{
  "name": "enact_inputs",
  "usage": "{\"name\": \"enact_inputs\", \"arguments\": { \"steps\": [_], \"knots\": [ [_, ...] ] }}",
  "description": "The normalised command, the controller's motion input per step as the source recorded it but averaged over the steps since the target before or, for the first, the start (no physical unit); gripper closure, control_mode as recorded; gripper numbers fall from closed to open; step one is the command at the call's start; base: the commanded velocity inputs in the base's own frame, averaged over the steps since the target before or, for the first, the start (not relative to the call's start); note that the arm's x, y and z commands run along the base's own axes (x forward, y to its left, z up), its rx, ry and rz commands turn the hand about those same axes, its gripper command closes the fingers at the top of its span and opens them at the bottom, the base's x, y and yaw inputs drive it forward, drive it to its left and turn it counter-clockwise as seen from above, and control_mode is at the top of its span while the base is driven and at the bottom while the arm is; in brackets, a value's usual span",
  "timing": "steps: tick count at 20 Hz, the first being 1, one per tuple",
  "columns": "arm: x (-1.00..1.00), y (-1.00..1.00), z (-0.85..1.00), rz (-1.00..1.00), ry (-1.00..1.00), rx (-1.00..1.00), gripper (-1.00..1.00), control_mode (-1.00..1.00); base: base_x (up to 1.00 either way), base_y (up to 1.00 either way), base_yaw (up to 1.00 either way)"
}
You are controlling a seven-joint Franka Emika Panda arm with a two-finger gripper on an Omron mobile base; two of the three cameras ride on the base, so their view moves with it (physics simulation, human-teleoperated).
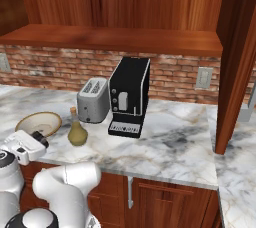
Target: Retrieve the bottle and the shaker from the cabinet and place them next to the mixing bowl on the counter. Then add garlic from the fridge to the mixing bowl.
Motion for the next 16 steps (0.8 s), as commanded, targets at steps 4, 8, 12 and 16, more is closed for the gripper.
{"name": "enact_inputs", "arguments": {
  "steps": [4,8,12,16],
  "knots": [
    [0.05,-0.27,-0.21,0.0,0.0,0.04,1.0,-1.0,0.0,0.0,0.0],
    [0.09,-0.25,-0.2,0.0,0.0,0.04,1.0,-1.0,0.0,0.0,0.0],
    [0.16,-0.19,-0.2,0.0,0.0,0.04,1.0,-1.0,0.0,0.0,0.0],
    [0.21,-0.11,-0.18,0.0,0.0,0.04,1.0,-1.0,0.0,0.0,0.0]
  ]
}}
